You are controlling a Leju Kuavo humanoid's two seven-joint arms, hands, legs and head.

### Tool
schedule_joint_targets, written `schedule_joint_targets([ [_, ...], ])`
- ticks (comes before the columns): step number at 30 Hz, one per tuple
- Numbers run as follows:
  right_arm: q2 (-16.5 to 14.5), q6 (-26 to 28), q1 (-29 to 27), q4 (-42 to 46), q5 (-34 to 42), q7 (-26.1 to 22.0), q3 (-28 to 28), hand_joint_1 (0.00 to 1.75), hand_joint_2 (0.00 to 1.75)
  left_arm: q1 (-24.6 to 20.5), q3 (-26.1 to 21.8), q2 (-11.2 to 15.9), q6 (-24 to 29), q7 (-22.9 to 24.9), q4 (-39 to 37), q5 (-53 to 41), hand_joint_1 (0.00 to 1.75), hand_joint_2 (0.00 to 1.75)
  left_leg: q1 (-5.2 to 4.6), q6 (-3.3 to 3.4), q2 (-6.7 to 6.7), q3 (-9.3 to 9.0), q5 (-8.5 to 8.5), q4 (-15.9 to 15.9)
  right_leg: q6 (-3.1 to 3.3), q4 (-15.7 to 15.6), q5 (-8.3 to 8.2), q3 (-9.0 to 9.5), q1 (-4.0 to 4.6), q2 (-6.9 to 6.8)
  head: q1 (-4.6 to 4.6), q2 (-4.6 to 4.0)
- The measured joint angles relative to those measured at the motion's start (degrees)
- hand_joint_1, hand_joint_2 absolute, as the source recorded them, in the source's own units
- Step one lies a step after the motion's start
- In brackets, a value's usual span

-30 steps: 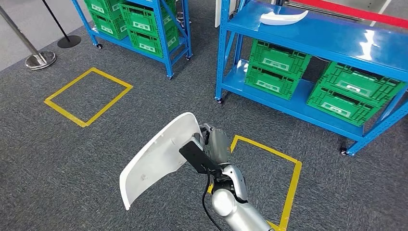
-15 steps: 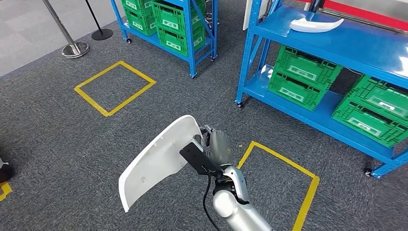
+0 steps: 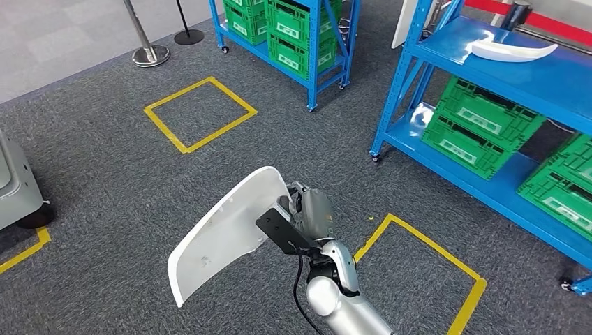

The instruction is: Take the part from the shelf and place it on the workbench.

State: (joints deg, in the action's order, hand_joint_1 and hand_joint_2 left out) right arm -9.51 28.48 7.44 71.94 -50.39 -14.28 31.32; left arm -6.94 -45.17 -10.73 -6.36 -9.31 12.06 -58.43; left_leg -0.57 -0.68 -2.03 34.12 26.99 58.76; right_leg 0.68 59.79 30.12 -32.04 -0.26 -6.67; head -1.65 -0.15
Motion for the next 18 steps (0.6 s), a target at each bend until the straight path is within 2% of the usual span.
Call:
schedule_joint_targets([
  [2, -0.03, -0.16, 0.1, 0.01, -0.23, -0.15, -0.05, 1.75, 1.75, 0.06, -0.01, 0.02, 0.0, -0.2, 0.0, 0.02, 0.0, 1.75, 0.36, 0.72, 1.25, -0.18, -0.36, -0.48, -0.63, 2.1, 1.48, -0.84, -0.21, 2.45, -0.05, 0.0],
  [4, 0.04, -0.24, 0.1, 0.01, -0.45, -0.28, -0.15, 1.75, 1.75, -0.1, 0.0, 0.01, 0.0, -0.43, 0.01, 0.03, 0.0, 1.75, 0.52, 1.22, 2.53, -0.19, -0.5, -0.62, -1.0, 8.71, 4.7, -4.07, -0.39, 5.64, -0.14, 0.0],
  [5, 0.09, -0.24, 0.08, -0.01, -0.51, -0.28, -0.21, 1.75, 1.75, -0.17, 0.01, -0.01, 0.0, -0.48, 0.01, 0.03, 0.0, 1.75, 0.51, 1.33, 3.27, -0.14, -0.5, -0.57, -1.11, 12.58, 6.1, -6.1, -0.4, 6.23, -0.18, 0.0],
  [6, 0.14, -0.24, 0.05, -0.02, -0.54, -0.28, -0.29, 1.75, 1.75, -0.16, 0.01, -0.01, 0.0, -0.47, 0.01, 0.03, 0.0, 1.75, 0.49, 1.37, 4.08, -0.12, -0.48, -0.49, -1.19, 15.28, 6.63, -7.63, -0.39, 6.45, -0.19, 0.0],
  [7, 0.17, -0.24, 0.05, -0.02, -0.56, -0.28, -0.35, 1.75, 1.75, -0.12, 0.01, -0.02, 0.0, -0.43, 0.0, 0.03, 0.0, 1.75, 0.49, 1.36, 4.88, -0.11, -0.47, -0.39, -1.21, 15.91, 6.03, -8.24, -0.39, 6.54, -0.2, 0.0],
  [8, 0.17, -0.24, 0.09, -0.03, -0.59, -0.28, -0.41, 1.75, 1.75, -0.1, 0.01, -0.01, 0.0, -0.36, -0.01, 0.02, 0.0, 1.75, 0.52, 1.31, 5.69, -0.11, -0.44, -0.26, -1.17, 14.22, 4.4, -7.69, -0.42, 6.65, -0.2, 0.0],
  [9, 0.17, -0.24, 0.17, -0.03, -0.62, -0.27, -0.47, 1.75, 1.75, -0.11, 0.01, -0.03, 0.0, -0.3, -0.01, 0.01, 0.0, 1.75, 0.57, 1.2, 6.49, -0.11, -0.37, -0.1, -1.12, 10.59, 2.15, -6.13, -0.5, 7.02, -0.21, 0.0],
  [11, 0.17, -0.22, 0.4, -0.01, -0.76, -0.21, -0.58, 1.75, 1.75, -0.18, 0.01, -0.11, 0.0, -0.1, 0.0, -0.01, 0.0, 1.75, 0.6, 0.71, 7.92, 0.08, -0.22, 0.32, -0.91, 3.4, -0.57, -2.88, -0.7, 8.86, -0.21, 0.0],
  [12, 0.16, -0.21, 0.46, 0.01, -0.85, -0.17, -0.61, 1.75, 1.75, -0.2, 0.01, -0.14, 0.0, -0.01, 0.02, -0.01, 0.0, 1.75, 0.62, 0.33, 8.48, 0.25, -0.18, 0.44, -0.77, 1.4, -1.02, -1.98, -0.72, 9.52, -0.19, 0.0],
  [13, 0.16, -0.2, 0.49, 0.02, -0.92, -0.13, -0.63, 1.75, 1.75, -0.18, 0.01, -0.15, 0.0, 0.07, 0.03, -0.01, 0.0, 1.75, 0.65, -0.09, 8.95, 0.41, -0.22, 0.43, -0.55, 0.75, -0.85, -1.71, -0.63, 9.82, -0.19, 0.0],
  [15, 0.07, -0.2, 0.48, 0.04, -1.04, -0.1, -0.67, 1.75, 1.75, -0.03, 0.01, -0.1, 0.0, 0.11, 0.04, -0.01, 0.0, 1.75, 0.82, -0.9, 9.61, 0.68, -0.37, 0.18, 0.14, 0.41, -1.14, -1.44, -0.5, 8.87, -0.19, 0.0],
  [16, -0.04, -0.19, 0.49, 0.05, -1.09, -0.1, -0.7, 1.75, 1.75, 0.03, 0.01, -0.06, 0.0, 0.1, 0.04, -0.01, 0.0, 1.75, 0.78, -1.21, 8.92, 0.91, -0.11, 0.51, 0.57, 0.14, -1.29, -1.21, -0.54, 8.37, -0.1, 0.0],
  [18, -0.24, -0.16, 0.42, 0.07, -1.25, -0.09, -0.75, 1.75, 1.75, -0.07, 0.02, 0.02, 0.0, 0.05, 0.04, -0.01, 0.0, 1.75, 0.64, -1.71, 5.88, 2.73, 2.08, 4.25, 1.29, -0.38, -1.49, -0.8, -0.67, 7.07, 0.14, 0.0],
])
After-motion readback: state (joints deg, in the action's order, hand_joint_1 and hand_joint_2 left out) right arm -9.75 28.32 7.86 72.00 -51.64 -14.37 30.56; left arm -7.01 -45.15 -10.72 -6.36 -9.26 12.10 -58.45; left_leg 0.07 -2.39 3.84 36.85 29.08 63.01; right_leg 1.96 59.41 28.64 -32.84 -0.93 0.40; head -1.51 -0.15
